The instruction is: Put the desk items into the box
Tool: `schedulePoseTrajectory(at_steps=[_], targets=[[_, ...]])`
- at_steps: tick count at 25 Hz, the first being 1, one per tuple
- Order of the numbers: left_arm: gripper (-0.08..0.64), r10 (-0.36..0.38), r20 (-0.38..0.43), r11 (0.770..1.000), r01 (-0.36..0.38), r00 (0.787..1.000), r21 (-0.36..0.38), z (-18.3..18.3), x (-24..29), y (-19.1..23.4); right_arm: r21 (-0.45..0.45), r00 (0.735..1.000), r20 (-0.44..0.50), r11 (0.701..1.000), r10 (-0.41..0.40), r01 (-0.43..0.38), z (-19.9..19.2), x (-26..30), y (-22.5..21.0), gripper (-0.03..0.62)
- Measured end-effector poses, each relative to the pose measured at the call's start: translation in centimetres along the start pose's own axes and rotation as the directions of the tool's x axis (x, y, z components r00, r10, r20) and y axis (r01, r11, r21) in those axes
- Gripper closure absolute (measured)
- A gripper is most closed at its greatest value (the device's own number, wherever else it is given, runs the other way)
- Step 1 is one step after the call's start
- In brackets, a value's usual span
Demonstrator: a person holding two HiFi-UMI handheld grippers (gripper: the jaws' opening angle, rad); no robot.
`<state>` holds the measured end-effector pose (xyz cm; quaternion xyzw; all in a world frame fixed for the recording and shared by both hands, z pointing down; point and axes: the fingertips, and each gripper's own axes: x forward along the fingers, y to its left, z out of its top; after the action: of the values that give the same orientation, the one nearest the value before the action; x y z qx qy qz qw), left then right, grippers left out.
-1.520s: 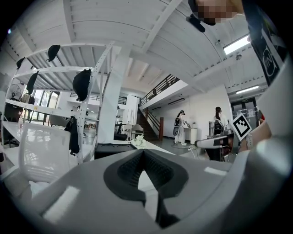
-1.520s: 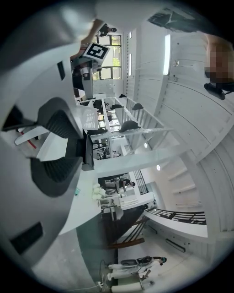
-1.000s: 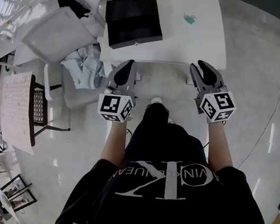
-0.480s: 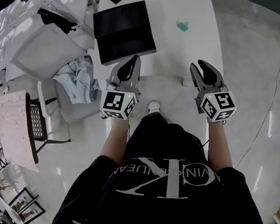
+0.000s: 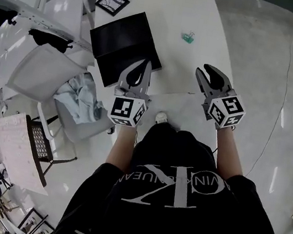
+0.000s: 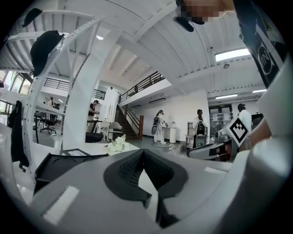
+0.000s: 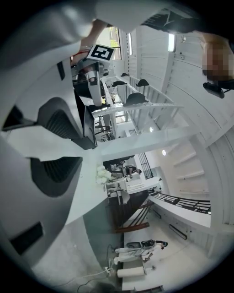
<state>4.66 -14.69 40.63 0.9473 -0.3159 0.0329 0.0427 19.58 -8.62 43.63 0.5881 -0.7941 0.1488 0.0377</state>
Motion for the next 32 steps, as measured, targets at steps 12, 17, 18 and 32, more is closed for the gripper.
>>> schedulePoseTrajectory(at_steps=[12,17,18,32], targets=[[0.565,0.001,-0.002,1.0,-0.001,1.0,-0.03,0.2,5.1,1.4,0.005,0.998,-0.065,1.0,0.014,-0.014,0.0,4.0,-3.9,0.506],[0.565,0.06,-0.023,0.997,-0.061,0.998,-0.051,-0.3,6.7,1.8,0.002,0.991,-0.12,0.998,0.067,-0.067,-0.4,6.4,-6.0,0.506],[0.565,0.074,-0.024,0.996,-0.075,0.997,-0.051,-0.2,7.0,2.0,0.003,0.989,-0.126,0.997,0.081,-0.081,-0.3,7.0,-6.2,0.506],[0.565,0.182,-0.061,0.98,-0.186,0.981,-0.064,-1.1,8.4,3.4,0.012,0.961,-0.236,0.989,0.147,-0.149,-1.5,13.2,-8.7,0.506]])
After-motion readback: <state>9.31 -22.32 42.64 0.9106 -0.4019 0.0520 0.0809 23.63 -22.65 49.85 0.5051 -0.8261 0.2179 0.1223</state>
